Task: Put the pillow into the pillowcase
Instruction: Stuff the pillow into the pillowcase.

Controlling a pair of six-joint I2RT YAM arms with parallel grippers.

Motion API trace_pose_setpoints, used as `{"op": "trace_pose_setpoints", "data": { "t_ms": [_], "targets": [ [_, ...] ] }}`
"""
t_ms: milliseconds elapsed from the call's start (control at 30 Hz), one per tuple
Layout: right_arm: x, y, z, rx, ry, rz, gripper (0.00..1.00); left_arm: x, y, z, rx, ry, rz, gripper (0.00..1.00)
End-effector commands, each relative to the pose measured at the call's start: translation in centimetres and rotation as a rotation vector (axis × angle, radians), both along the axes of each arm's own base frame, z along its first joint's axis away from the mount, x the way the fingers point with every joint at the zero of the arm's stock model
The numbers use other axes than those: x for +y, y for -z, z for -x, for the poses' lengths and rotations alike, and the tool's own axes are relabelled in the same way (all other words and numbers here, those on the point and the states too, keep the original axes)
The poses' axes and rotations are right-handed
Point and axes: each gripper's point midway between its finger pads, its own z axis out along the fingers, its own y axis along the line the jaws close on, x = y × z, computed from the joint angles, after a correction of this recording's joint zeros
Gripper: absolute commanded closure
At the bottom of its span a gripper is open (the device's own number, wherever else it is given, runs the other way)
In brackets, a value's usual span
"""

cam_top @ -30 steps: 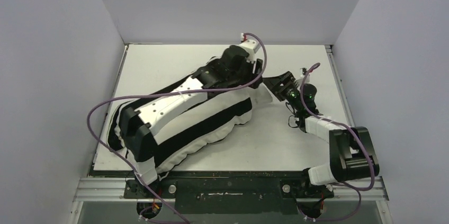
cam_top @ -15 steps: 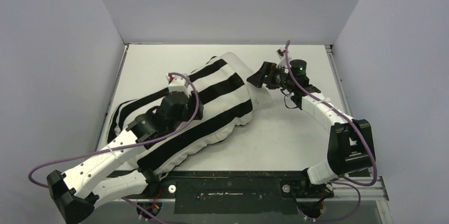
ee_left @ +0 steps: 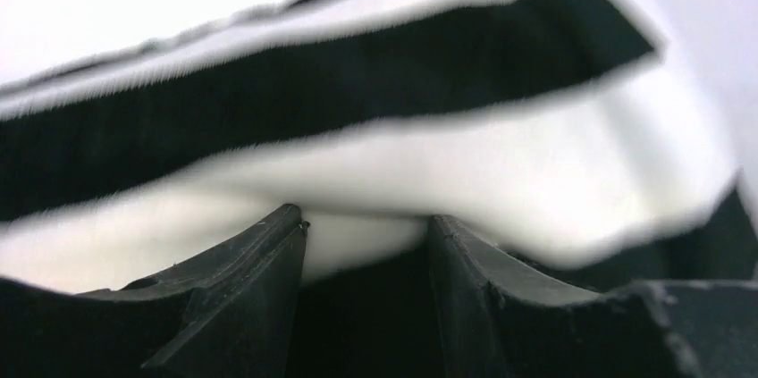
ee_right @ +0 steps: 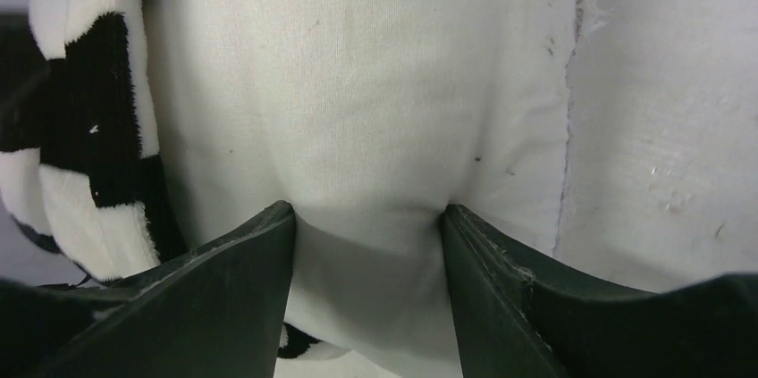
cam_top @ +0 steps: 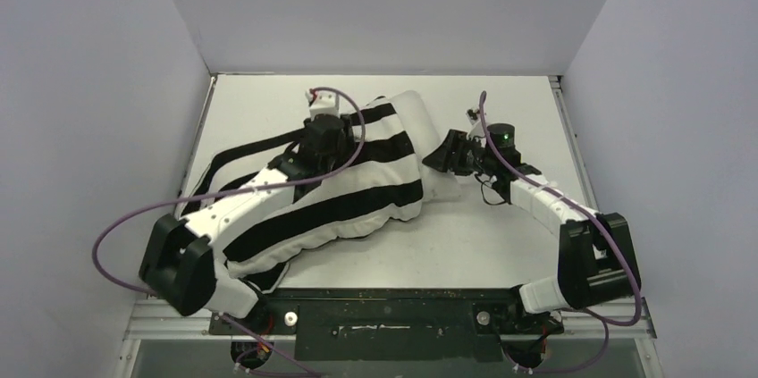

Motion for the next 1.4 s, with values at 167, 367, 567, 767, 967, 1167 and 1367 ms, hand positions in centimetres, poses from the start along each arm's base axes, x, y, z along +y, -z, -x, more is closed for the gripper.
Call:
{"op": "trace_pose_setpoints", "data": {
  "t_ms": [167,367,567,767,967,1167,1367],
  "targets": [
    [2.4,-2.5,3.9,0.001,0.086,-0.218,0.43,-6.6,-5.9,-12.5,-0.219,0.202,0.072,0.50],
    [5.7,-3.0,5.0,0.006,0.085,-0.260,0.43,-9.1,-5.4,-15.0,-0.220,0.302,0.145,0.50],
    [7.5,-2.3,6.5,-0.009,0.059,-0.158,0.43,-12.8,-4.3,-15.1,-0.188,0.398,0.263,0.52],
    [4.1,-4.6,5.9,-0.120,0.123,0.027,0.25,-11.9,-10.6,-13.7,-0.170,0.433,0.173,0.48],
    [1.4,-10.8,5.1,-0.320,0.159,0.082,0.00,-5.2,-15.7,-8.6,-0.105,0.256,0.072,0.42],
    [3.2,-12.7,3.8,-0.352,0.075,0.145,0.00,1.2,-13.4,-1.4,-0.074,0.095,0.122,0.38],
    [4.9,-10.5,1.3,-0.284,-0.006,0.243,0.00,3.8,-10.7,5.7,0.010,0.076,0.214,0.24]
  ]
}}
